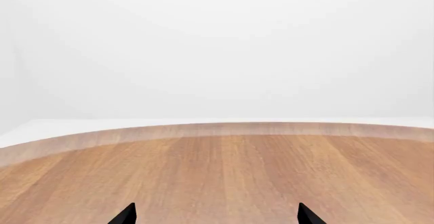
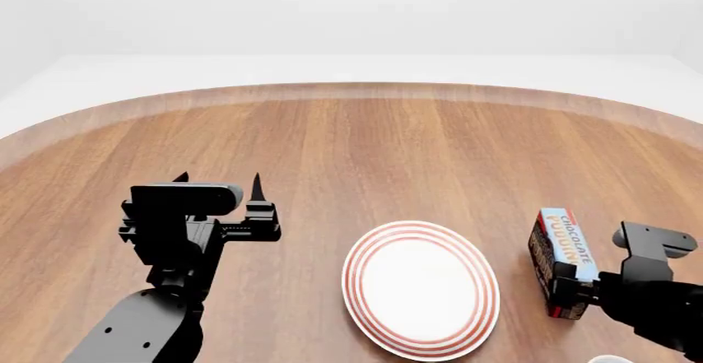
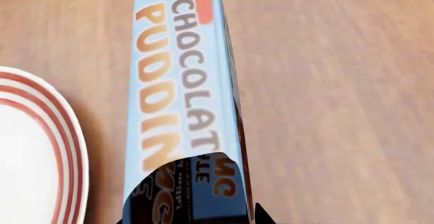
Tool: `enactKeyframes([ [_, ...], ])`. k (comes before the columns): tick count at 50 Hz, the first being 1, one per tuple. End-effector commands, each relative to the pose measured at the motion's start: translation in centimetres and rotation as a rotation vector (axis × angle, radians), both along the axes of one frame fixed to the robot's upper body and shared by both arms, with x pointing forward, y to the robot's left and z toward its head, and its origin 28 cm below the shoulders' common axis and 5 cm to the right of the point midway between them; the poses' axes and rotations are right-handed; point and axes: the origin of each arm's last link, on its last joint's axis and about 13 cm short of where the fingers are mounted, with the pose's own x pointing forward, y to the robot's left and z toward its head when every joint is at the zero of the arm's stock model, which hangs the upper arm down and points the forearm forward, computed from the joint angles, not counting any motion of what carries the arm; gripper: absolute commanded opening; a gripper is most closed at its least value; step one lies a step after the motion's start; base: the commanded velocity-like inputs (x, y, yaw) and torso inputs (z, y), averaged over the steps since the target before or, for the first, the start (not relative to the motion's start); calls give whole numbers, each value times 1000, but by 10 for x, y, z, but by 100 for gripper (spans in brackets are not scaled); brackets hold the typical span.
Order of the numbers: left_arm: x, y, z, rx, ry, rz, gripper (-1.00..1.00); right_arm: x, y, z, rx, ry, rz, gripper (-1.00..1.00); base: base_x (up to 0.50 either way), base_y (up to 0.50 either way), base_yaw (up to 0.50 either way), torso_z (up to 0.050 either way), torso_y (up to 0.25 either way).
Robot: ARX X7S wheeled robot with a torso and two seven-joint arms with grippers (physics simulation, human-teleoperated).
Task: Put the chocolate pudding to the right of the plate.
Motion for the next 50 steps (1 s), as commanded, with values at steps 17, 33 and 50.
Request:
enactKeyframes([
  [17,0,0,0,-1,1,0,100,4,-1,10,6,-63,-5,100,0,0,0,0,0],
  [33,-1,0,0,-3,1,-2,100,-9,0,86,10,-321,-4,100,0,0,0,0,0],
  [50,1,-1,5,-3,-11,-5,100,-21,33,113,-53,-543,133,100,0,0,0,0,0],
])
